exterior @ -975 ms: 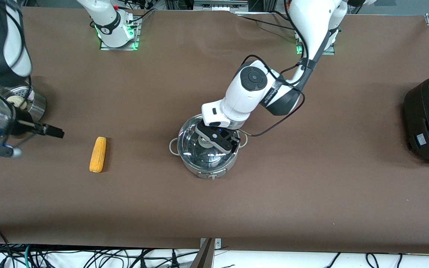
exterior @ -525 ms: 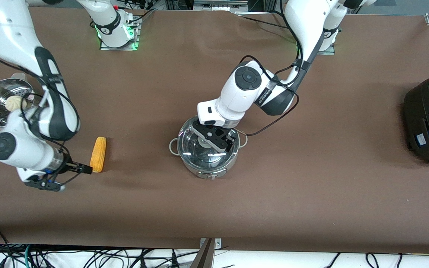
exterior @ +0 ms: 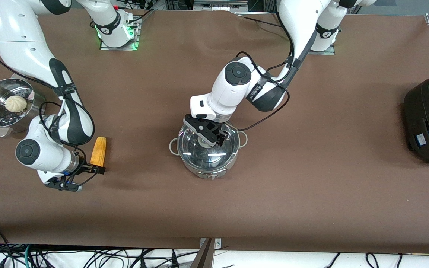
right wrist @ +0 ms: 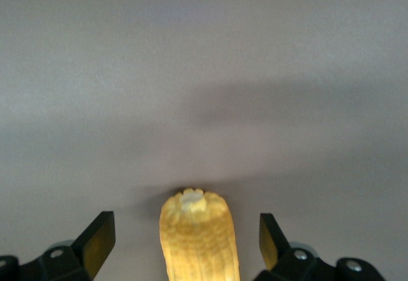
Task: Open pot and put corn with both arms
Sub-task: 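Lift the lid with the left gripper while the right gripper grasps the corn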
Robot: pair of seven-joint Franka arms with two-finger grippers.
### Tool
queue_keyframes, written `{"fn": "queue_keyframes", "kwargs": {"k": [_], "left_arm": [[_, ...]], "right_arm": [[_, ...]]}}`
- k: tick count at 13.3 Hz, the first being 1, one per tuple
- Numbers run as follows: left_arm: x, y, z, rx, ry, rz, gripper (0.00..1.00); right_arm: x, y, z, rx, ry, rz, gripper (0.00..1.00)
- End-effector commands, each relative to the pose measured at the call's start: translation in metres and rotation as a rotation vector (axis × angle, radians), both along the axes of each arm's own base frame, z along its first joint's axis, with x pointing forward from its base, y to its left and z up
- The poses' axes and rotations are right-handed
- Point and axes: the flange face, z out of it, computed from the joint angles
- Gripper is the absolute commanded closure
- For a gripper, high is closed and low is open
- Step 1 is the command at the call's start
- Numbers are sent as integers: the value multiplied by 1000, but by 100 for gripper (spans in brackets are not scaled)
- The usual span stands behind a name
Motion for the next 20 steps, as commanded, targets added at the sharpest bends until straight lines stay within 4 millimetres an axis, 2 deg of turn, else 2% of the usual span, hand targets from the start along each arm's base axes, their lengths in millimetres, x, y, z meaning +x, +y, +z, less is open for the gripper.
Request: {"fn": "queue_keyframes", "kwargs": {"k": [1, 2, 3, 4, 5, 6, 7, 9, 11, 12, 13, 15, 16, 17, 18, 20], "left_arm": [[-2, -1, -2, 28, -20, -34, 11], [-2, -1, -2, 32, -23, -36, 33], [-3, -2, -2, 34, -19, -34, 68], [-3, -1, -2, 34, -19, -34, 88], [-1, 2, 0, 38, -16, -31, 95], [0, 5, 6, 45, -7, -29, 96], [0, 7, 20, 53, 3, -28, 96], [-5, 15, 56, 65, 30, -24, 97], [-14, 33, 102, 99, 75, -17, 97], [-9, 56, 121, 118, 105, 17, 97], [5, 88, 136, 131, 125, 58, 96], [27, 154, 141, 190, 207, 115, 96], [35, 185, 139, 218, 260, 108, 95], [37, 207, 134, 253, 295, 62, 94], [38, 228, 126, 277, 319, 33, 94], [56, 303, 99, 287, 348, -54, 93]], "right_arm": [[-23, 0, 1, -4, 38, 4, 0], [-28, 0, 4, -6, 43, 5, 0], [-37, 1, 7, -7, 54, 3, 0], [-47, 1, 7, -8, 66, 4, 0], [-54, 2, 5, -9, 74, 6, 0], [-60, 2, 4, -8, 74, 6, 0], [-67, 2, -3, -9, 80, 10, 3], [-71, 2, -11, -8, 94, 9, 60], [-73, 2, -23, -6, 107, 18, 81], [-73, 0, -29, -6, 111, 21, 91], [-73, -1, -30, -5, 108, 19, 100], [-70, 0, -24, -6, 103, 20, 100], [-67, 0, -14, -6, 89, 24, 100], [-63, 0, 9, -9, 69, 24, 100], [-62, 6, 42, -10, 67, 30, 100], [-59, 42, 127, 6, 70, 69, 100]]}}
